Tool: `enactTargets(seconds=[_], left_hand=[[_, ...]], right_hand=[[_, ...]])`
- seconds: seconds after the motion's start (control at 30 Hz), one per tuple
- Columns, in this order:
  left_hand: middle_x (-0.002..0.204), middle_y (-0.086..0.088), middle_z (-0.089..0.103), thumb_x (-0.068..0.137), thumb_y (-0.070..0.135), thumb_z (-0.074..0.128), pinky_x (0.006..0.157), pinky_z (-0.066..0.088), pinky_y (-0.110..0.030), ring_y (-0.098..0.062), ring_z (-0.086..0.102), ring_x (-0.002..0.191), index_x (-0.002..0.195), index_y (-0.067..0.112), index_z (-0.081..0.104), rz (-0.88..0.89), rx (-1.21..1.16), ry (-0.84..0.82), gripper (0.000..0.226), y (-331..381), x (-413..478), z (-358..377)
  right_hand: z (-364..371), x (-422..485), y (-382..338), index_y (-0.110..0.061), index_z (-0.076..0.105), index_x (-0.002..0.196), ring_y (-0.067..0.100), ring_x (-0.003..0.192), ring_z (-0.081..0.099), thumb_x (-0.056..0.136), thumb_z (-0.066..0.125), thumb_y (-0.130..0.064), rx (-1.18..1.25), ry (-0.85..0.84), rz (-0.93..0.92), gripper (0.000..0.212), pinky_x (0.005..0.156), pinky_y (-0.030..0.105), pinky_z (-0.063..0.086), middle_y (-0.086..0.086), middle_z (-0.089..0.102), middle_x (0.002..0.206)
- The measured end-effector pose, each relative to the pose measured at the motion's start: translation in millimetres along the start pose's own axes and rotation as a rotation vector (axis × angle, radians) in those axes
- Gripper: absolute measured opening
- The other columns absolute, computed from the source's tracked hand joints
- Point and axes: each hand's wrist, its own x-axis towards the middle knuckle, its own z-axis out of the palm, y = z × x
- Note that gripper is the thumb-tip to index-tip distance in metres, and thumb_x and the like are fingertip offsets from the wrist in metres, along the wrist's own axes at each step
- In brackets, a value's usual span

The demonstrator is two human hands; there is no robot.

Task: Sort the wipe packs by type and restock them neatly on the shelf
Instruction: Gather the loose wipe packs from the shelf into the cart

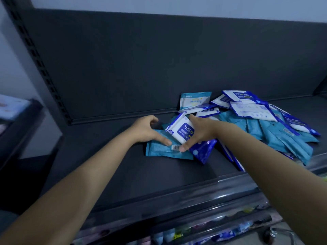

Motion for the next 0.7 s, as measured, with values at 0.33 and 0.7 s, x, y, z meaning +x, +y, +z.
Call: enactTargets(seconds=[0.33, 0.7], left_hand=[[0.091, -0.02, 0.069, 0.076, -0.012, 0.06, 0.071, 0.058, -0.038, -0.03, 0.068, 0.076, 0.104, -0.007, 0.067, -0.288, -0.837, -0.09, 0.029, 0.8, -25.5, 29.5], [0.089, -0.014, 0.074, 0.054, 0.009, 0.091, 0.081, 0.058, -0.04, -0.027, 0.072, 0.085, 0.096, 0.0, 0.073, -0.234, -0.728, -0.116, 0.046, 6.4, -24.4, 26.7]], right_hand=[[-9.4, 14.1, -9.9, -0.033, 0.045, 0.115, 0.013, 0.098, 0.054, 0.04, 0.09, -0.057, -0.017, -0.086, -0.064, 0.091, 0.087, 0.033, 0.045, -0.017, 0.057, 0.105], [-6.6, 20.5, -20.1, -0.027, 0.056, 0.111, 0.015, 0.097, 0.063, 0.032, 0.09, -0.059, -0.031, -0.147, -0.068, 0.092, 0.09, 0.036, 0.052, -0.01, 0.066, 0.105]])
